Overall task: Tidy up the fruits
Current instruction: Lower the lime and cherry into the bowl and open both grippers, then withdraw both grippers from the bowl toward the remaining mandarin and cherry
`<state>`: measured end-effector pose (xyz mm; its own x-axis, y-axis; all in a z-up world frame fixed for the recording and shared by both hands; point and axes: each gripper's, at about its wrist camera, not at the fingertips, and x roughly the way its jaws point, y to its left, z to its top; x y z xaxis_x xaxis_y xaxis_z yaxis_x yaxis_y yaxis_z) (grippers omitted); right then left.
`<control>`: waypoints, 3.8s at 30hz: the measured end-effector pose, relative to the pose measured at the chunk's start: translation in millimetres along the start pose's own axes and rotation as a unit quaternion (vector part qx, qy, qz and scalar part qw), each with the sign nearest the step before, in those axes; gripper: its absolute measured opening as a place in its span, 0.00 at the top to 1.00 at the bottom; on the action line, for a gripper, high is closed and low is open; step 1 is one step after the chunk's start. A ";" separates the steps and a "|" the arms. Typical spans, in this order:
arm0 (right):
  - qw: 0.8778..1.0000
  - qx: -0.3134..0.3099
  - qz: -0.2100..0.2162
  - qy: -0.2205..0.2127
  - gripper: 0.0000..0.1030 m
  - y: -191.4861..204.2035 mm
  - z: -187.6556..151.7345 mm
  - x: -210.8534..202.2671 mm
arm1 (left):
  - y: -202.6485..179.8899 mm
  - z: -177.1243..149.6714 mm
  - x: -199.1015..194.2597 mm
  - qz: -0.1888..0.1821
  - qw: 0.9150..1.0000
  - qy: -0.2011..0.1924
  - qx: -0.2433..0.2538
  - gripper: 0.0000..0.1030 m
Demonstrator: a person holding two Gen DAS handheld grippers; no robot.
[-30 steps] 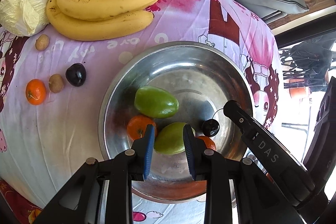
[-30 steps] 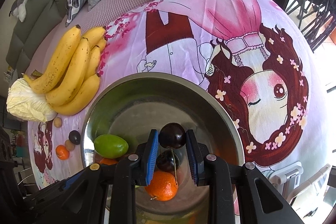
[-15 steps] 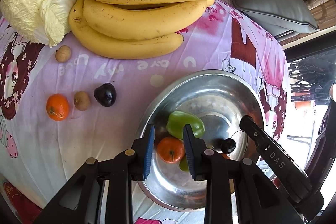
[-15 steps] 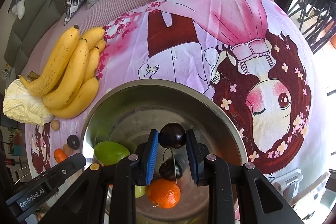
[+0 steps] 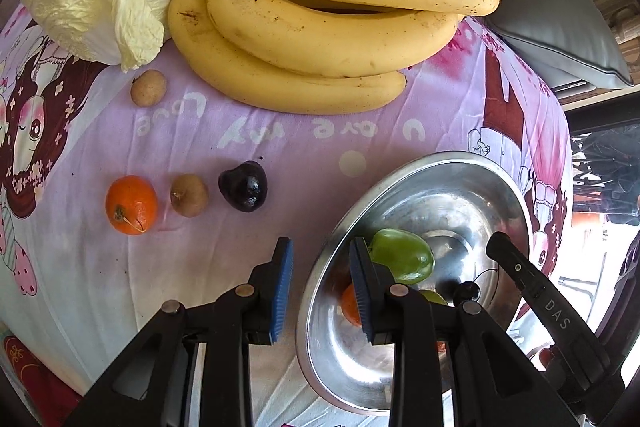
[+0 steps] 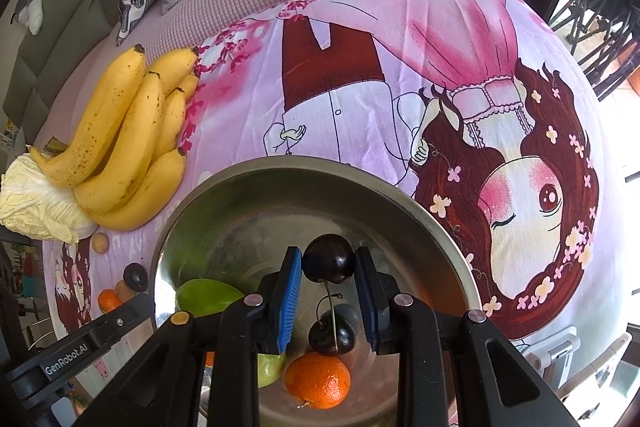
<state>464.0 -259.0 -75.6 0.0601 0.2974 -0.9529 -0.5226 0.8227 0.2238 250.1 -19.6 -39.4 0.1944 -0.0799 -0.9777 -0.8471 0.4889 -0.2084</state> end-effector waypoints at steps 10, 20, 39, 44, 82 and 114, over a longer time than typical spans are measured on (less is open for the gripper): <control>1.000 -0.001 -0.001 -0.003 0.63 0.9 -0.1 -5.2 | 8.7 -1.4 -3.4 0.010 1.000 -0.001 -0.012 0.55; 1.000 -0.008 -0.003 0.006 0.25 4.3 -2.8 -5.3 | 23.6 -4.6 -8.5 0.039 0.999 0.000 -0.030 0.32; 0.999 -0.045 -0.001 0.003 0.00 11.6 -3.6 -4.4 | 26.7 -2.7 -16.5 0.067 0.997 -0.023 -0.031 0.05; 0.998 -0.057 -0.006 0.002 0.00 14.5 -4.8 -1.9 | 28.3 3.0 -16.5 0.080 0.996 -0.028 -0.032 0.05; 0.992 -0.122 -0.011 -0.008 0.00 101.1 -45.1 -31.9 | 146.2 -3.5 -69.6 0.131 0.988 -0.079 -0.023 0.05; 0.982 -0.188 0.005 -0.008 0.02 194.1 -41.6 6.4 | 210.1 51.2 -54.9 0.095 0.992 -0.082 -0.031 0.05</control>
<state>327.6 -117.6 -46.8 0.0647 0.3144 -0.9471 -0.8006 0.5829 0.1387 86.8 131.9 -28.0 0.1021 0.1527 -0.9830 -0.9037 0.4272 -0.0275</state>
